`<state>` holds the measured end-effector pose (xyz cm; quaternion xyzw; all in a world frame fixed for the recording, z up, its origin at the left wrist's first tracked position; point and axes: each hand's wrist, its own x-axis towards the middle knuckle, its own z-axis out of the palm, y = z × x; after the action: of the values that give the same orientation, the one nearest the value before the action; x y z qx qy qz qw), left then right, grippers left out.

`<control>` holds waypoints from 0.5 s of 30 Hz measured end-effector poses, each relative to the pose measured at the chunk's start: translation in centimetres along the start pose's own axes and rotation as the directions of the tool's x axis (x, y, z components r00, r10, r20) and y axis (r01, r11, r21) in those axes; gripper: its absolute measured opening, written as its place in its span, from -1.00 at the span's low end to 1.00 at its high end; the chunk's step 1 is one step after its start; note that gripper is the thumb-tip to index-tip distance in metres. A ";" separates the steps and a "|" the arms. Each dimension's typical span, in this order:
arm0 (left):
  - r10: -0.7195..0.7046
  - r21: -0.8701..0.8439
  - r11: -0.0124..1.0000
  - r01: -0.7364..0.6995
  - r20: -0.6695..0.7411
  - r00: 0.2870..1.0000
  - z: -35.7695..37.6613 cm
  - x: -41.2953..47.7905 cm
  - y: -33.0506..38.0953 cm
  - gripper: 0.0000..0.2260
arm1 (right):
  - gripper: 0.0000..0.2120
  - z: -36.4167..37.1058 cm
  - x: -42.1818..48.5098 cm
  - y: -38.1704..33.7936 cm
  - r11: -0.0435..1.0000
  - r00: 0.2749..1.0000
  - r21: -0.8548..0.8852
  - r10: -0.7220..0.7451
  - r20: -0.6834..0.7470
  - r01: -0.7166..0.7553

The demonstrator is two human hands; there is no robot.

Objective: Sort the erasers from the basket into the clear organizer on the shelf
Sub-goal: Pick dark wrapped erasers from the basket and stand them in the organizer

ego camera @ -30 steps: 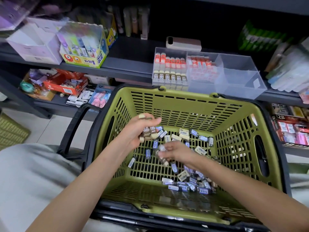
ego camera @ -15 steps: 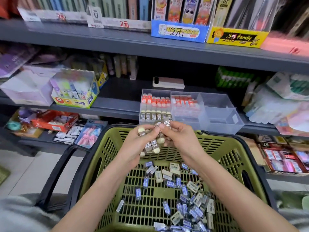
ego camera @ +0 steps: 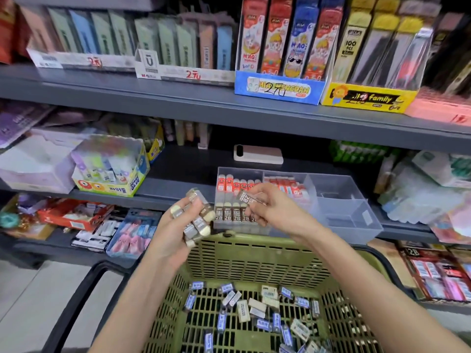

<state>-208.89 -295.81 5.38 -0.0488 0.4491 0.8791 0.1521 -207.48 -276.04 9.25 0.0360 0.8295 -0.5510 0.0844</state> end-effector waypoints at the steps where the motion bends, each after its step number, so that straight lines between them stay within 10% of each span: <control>1: 0.004 -0.016 1.000 -0.004 -0.022 1.000 -0.5 0.2 0.3 -0.85 | -0.87 -0.3 0.7 -0.2 0.999 1.000 -0.039 0.003 0.017 -0.003; 15: -0.068 -0.084 0.994 0.063 -0.058 0.996 -1.6 1.2 0.4 -0.82 | -0.78 2.2 5.2 -1.6 0.996 0.992 -0.091 0.017 0.127 -0.006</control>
<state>-210.22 -297.09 4.48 -0.0962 0.4151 0.8895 0.1650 -212.59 -278.85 8.89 0.0016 0.8462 -0.5136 0.1422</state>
